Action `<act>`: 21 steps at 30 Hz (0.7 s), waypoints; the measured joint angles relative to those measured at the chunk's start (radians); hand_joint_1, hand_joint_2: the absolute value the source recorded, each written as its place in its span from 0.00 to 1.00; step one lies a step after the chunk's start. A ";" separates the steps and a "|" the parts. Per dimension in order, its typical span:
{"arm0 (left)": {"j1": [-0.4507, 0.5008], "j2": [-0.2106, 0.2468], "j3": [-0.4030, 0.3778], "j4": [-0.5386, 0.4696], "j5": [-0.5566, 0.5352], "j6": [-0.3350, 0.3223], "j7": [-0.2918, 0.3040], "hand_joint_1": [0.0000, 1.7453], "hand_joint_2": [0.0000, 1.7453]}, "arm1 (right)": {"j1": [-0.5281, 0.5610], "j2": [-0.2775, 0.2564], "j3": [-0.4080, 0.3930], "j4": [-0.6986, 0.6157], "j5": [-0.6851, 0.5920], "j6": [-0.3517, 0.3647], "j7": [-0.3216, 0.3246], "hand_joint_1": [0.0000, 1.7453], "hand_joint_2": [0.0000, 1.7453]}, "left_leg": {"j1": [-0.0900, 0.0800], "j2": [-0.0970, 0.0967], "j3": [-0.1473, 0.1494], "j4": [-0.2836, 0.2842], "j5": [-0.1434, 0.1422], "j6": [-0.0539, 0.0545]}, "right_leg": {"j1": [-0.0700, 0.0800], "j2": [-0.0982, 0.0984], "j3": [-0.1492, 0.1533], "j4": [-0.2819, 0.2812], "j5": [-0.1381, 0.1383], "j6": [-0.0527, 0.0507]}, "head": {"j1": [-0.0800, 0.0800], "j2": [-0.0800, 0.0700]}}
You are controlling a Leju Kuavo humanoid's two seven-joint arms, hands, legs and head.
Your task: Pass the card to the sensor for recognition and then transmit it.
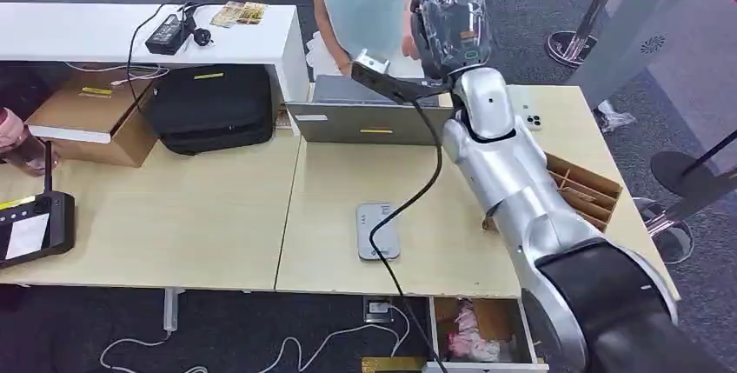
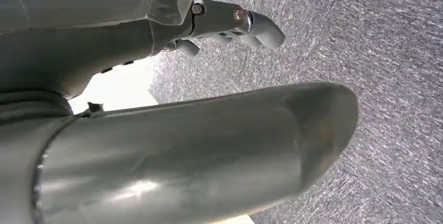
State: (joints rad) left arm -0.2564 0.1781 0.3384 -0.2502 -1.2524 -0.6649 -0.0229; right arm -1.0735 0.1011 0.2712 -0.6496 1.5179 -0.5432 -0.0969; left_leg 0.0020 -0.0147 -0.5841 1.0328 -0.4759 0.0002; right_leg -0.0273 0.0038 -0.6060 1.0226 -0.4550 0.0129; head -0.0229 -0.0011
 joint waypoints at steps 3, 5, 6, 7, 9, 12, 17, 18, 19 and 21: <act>0.000 0.000 0.000 0.000 0.000 0.000 0.000 0.00 0.00 | -0.015 0.008 0.005 0.036 0.009 0.000 0.001 1.00 1.00 | 0.000 0.000 0.000 0.000 0.000 0.000 | 0.000 0.000 0.000 0.000 0.000 0.000 | 0.000 0.000; 0.000 -0.001 0.000 0.000 0.000 0.000 0.000 0.00 0.00 | -0.023 0.012 0.008 0.056 0.016 0.003 0.006 1.00 1.00 | 0.000 0.000 0.000 0.000 0.000 0.000 | 0.000 0.000 0.000 0.000 0.000 0.000 | 0.000 0.000; 0.000 -0.001 0.000 0.000 0.000 0.001 0.000 0.00 0.00 | -0.026 0.013 0.010 0.064 0.021 0.005 0.010 1.00 1.00 | 0.000 0.000 0.000 0.000 0.000 0.000 | 0.000 0.000 0.000 0.000 0.000 0.000 | 0.000 0.000; 0.000 -0.002 0.000 0.000 0.000 0.002 0.000 0.00 0.00 | -0.030 0.015 0.013 0.072 0.027 0.008 0.014 1.00 1.00 | 0.000 0.000 0.000 0.000 0.000 0.000 | 0.000 0.000 0.000 0.000 0.000 0.000 | 0.000 0.000; -0.001 -0.003 0.000 0.000 0.000 0.002 0.000 0.00 0.00 | -0.039 0.017 0.018 0.091 0.033 0.010 0.021 1.00 1.00 | 0.000 0.000 0.000 0.000 0.000 0.000 | 0.000 0.000 0.000 0.000 0.000 0.000 | 0.000 0.000; -0.003 -0.004 0.000 0.000 0.000 0.002 0.006 0.00 0.00 | -0.053 0.019 0.027 0.116 0.048 0.009 0.032 1.00 1.00 | 0.000 0.000 0.000 0.000 0.000 0.000 | 0.000 0.000 0.000 0.000 0.000 0.000 | 0.000 0.000; -0.003 -0.004 0.000 0.000 0.000 0.002 0.009 0.00 0.00 | -0.068 0.020 0.048 0.147 0.051 0.009 0.045 1.00 1.00 | 0.000 0.000 0.000 0.000 0.000 -0.001 | 0.000 0.000 0.000 0.000 0.000 0.000 | 0.000 0.000; -0.003 -0.004 0.000 0.000 0.000 0.002 0.009 0.00 0.00 | -0.070 0.021 0.051 0.152 0.051 0.009 0.046 1.00 1.00 | 0.000 0.000 0.000 0.000 0.000 -0.001 | 0.000 0.000 0.000 0.000 0.000 0.000 | 0.000 0.000; -0.003 -0.004 0.000 0.000 0.000 0.002 0.009 0.00 0.00 | -0.072 0.021 0.055 0.158 0.051 0.010 0.050 0.88 1.00 | 0.000 0.000 0.000 0.000 0.000 -0.001 | 0.000 0.000 0.000 0.000 0.000 0.000 | 0.000 0.000; -0.003 -0.005 0.000 0.000 0.000 0.002 0.009 0.00 0.00 | -0.075 0.021 0.062 0.164 0.051 0.011 0.054 0.10 1.00 | 0.000 0.000 0.000 0.000 0.001 -0.001 | 0.000 0.000 0.000 0.000 0.000 0.000 | 0.000 0.000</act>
State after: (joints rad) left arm -0.2597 0.1736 0.3380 -0.2502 -1.2524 -0.6630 -0.0137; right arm -1.1489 0.1225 0.3334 -0.4852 1.5690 -0.5322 -0.0431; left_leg 0.0021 -0.0146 -0.5841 1.0328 -0.4753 -0.0008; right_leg -0.0273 0.0039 -0.6060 1.0228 -0.4547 0.0126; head -0.0233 -0.0011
